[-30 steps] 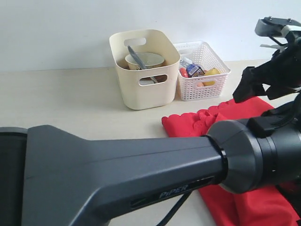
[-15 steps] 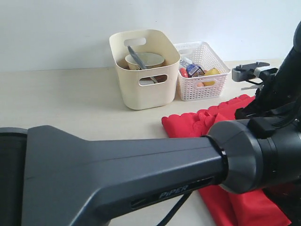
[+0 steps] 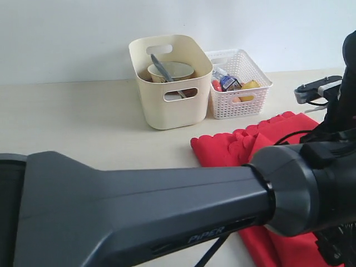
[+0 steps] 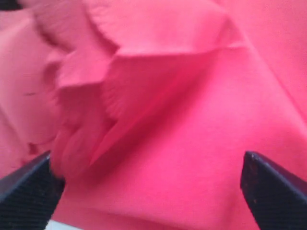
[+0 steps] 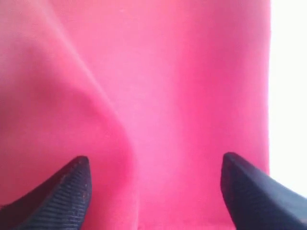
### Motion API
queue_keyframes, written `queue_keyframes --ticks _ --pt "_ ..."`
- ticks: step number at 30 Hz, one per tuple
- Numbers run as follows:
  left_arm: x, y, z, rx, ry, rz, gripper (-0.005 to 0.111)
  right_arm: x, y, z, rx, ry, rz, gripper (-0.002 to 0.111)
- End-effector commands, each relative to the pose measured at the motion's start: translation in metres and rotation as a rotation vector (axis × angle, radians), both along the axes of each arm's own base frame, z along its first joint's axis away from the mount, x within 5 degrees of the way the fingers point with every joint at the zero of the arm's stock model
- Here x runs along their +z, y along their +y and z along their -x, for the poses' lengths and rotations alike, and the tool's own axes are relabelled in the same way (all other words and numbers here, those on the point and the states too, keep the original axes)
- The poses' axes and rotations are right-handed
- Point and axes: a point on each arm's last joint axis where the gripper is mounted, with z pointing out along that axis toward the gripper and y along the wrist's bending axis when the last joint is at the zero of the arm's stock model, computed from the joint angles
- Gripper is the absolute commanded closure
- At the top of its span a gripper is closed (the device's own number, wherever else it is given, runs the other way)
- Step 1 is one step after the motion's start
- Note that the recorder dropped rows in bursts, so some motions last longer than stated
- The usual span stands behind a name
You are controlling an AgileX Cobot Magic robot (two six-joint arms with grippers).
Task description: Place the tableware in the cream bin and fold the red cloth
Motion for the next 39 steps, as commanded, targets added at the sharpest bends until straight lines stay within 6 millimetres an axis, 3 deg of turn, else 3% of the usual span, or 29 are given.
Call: queue_keyframes --ticks 1,6,11,14,16,17,18,20,22,25,31,35,39 --pt "0.024 0.004 -0.004 0.033 -0.085 0.026 0.012 -0.005 -0.004 0.005 -0.012 0.016 0.057 0.038" --pt "0.043 0.013 -0.014 0.069 -0.211 -0.011 0.012 -0.010 -0.009 0.008 -0.040 0.007 0.102 0.038" --pt "0.074 0.030 -0.016 0.101 -0.206 -0.029 0.012 -0.008 -0.014 0.007 -0.043 -0.011 0.151 0.038" --pt "0.103 0.039 -0.014 0.088 -0.219 0.012 0.012 -0.004 -0.024 0.005 -0.099 -0.048 0.272 0.038" --pt "0.144 0.054 -0.009 0.067 -0.234 0.081 0.012 -0.001 -0.029 0.005 -0.128 -0.061 0.329 0.038" --pt "0.155 0.060 -0.006 0.063 -0.232 0.100 0.012 -0.001 -0.029 0.005 -0.126 -0.059 0.330 0.038" --pt "0.177 0.075 0.000 0.068 -0.217 0.143 0.012 -0.001 -0.031 0.005 -0.120 -0.059 0.348 0.038" --pt "0.201 0.100 0.009 0.070 -0.190 0.190 0.012 0.003 -0.036 0.006 -0.117 -0.053 0.421 0.038" --pt "0.212 0.122 0.019 0.072 -0.162 0.205 0.012 0.007 -0.042 0.008 -0.130 -0.036 0.498 0.038" --pt "0.213 0.163 0.032 0.118 -0.133 0.192 0.012 0.011 -0.046 0.014 -0.145 0.023 0.569 0.038" --pt "0.210 0.216 0.049 0.135 -0.129 0.287 0.012 0.018 -0.049 0.019 -0.161 0.045 0.606 0.038" --pt "0.213 0.256 0.059 0.166 -0.174 0.383 0.012 0.034 -0.042 0.016 -0.159 -0.093 0.488 0.038" --pt "0.213 0.303 0.065 0.247 -0.259 0.453 0.012 0.057 -0.024 0.013 -0.113 -0.164 0.245 0.038"
